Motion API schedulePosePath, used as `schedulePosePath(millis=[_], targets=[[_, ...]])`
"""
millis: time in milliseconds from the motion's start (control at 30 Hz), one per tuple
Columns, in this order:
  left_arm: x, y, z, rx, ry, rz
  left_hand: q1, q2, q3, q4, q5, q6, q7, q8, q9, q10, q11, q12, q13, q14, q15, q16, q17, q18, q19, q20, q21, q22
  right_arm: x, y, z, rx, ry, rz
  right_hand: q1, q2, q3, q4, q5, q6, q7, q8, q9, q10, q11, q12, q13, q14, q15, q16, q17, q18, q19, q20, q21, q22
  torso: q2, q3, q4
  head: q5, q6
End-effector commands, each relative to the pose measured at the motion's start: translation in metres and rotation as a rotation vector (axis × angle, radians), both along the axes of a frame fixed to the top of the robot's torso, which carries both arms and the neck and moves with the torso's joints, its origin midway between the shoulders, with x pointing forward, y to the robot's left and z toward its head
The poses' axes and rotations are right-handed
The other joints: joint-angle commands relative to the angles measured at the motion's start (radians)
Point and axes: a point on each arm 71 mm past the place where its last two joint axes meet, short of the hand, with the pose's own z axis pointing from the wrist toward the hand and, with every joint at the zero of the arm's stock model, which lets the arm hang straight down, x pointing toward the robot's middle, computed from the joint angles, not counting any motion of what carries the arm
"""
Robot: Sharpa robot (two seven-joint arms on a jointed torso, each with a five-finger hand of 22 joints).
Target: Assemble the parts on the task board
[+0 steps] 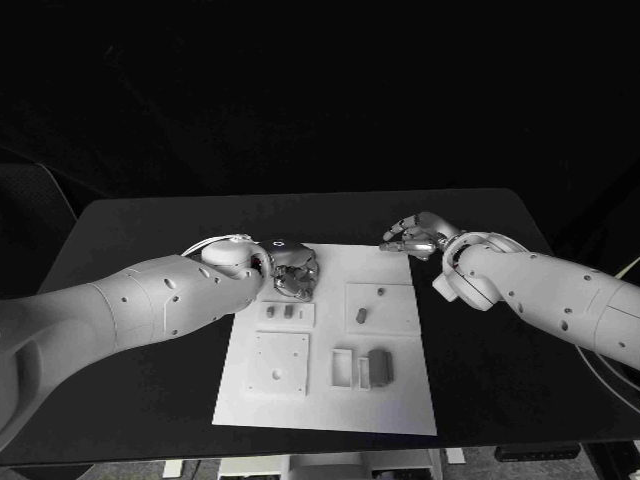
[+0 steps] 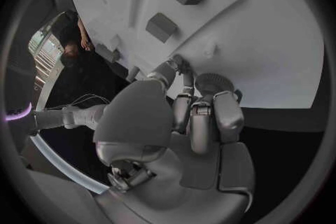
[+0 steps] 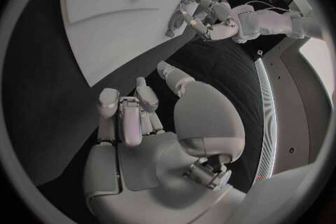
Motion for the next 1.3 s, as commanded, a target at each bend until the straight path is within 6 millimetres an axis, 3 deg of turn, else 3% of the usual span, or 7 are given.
schedulePosePath(millis=[33, 333, 800, 1300], targets=[[-0.0004, 0.0007, -0.0016, 0.012, 0.011, 0.003, 0.000, -0.010, 0.000, -0.002, 0.004, -0.003, 0.005, -0.004, -0.001, -0.008, 0.001, 0.000, 0.001, 0.208, 0.002, 0.074, 0.280, 0.022, -0.007, -0.002, 0.144, 0.002, -0.0006, 0.0022, -0.0001, 0.001, 0.002, 0.020, -0.007, 0.001, 0.006, -0.002, 0.004, 0.012, 0.018, 0.005, -0.001, -0.006, -0.002, 0.004, -0.001, -0.006, 0.000, 0.013, 0.001, 0.013, 0.007, 0.000, 0.059, -0.002, 0.000, 0.0005, 0.0000, 0.000, 0.000], [-0.0004, 0.0016, -0.0017, 0.013, 0.012, 0.004, 0.001, -0.007, 0.003, -0.002, 0.005, 0.002, 0.008, -0.002, -0.001, -0.008, 0.000, 0.000, 0.001, 0.208, 0.002, 0.075, 0.280, 0.022, -0.008, -0.002, 0.143, 0.003, -0.0005, 0.0019, -0.0001, 0.001, 0.003, 0.019, -0.008, 0.001, 0.006, -0.002, 0.004, 0.012, 0.018, 0.005, -0.001, -0.006, -0.003, 0.005, -0.001, -0.007, 0.000, 0.013, 0.000, 0.013, 0.007, 0.000, 0.059, -0.002, 0.000, 0.0005, -0.0002, 0.000, 0.000], [-0.0016, 0.0051, -0.0016, 0.011, 0.010, 0.002, 0.034, 0.019, 0.056, -0.013, 0.013, 0.077, 0.019, 0.021, 0.000, -0.008, -0.004, 0.002, 0.006, 0.221, 0.001, 0.085, 0.299, 0.022, -0.009, -0.004, 0.142, 0.015, -0.0005, 0.0014, -0.0002, 0.001, 0.002, 0.018, -0.008, 0.001, 0.006, -0.003, 0.004, 0.013, 0.018, 0.005, -0.001, -0.006, -0.003, 0.005, -0.001, -0.006, 0.000, 0.014, 0.001, 0.013, 0.007, 0.000, 0.059, -0.002, 0.000, 0.0001, -0.0005, -0.001, -0.001], [-0.0053, 0.0078, -0.0005, -0.005, 0.004, -0.010, 0.041, 0.020, 0.069, -0.016, 0.012, 0.093, 0.019, 0.025, -0.001, -0.008, -0.003, 0.004, 0.008, 0.221, 0.002, 0.086, 0.300, 0.022, -0.009, -0.004, 0.142, 0.018, -0.0004, 0.0003, -0.0002, 0.000, 0.002, 0.017, -0.008, 0.001, 0.006, -0.002, 0.004, 0.013, 0.018, 0.005, -0.001, -0.005, -0.003, 0.005, -0.001, -0.006, 0.000, 0.014, 0.001, 0.013, 0.007, 0.000, 0.059, -0.002, 0.000, 0.0004, -0.0001, -0.002, -0.002]])
